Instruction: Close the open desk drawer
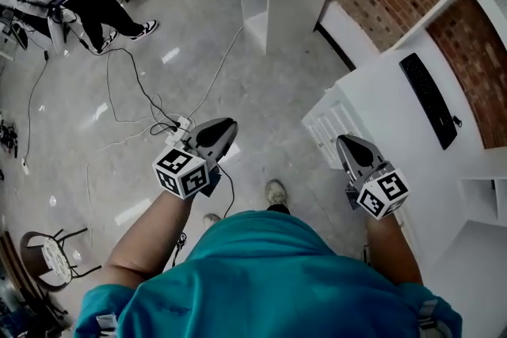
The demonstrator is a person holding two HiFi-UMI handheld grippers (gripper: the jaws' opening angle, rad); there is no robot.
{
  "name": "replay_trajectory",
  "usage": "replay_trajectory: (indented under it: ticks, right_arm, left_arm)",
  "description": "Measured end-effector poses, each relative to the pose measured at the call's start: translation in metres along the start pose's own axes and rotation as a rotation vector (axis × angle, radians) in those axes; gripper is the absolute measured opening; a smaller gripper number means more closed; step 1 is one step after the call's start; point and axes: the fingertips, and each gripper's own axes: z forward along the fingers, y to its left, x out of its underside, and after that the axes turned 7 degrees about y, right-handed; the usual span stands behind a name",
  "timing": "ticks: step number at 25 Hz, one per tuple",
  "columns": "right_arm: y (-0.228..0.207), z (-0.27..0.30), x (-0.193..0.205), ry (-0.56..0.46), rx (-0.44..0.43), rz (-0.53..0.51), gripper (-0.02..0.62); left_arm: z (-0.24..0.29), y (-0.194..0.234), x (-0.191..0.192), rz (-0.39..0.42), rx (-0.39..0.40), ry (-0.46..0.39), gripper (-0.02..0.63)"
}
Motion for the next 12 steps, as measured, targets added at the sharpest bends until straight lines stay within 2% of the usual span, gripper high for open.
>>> replay_trajectory:
  ticks: [12]
  right_arm:
    - [0.071, 0.026, -0.017, 0.035, -0.077, -0.037, 0.021]
  left_arm:
    - [-0.105, 0.004, -0.018, 0.001, -0.059, -0.099, 0.034]
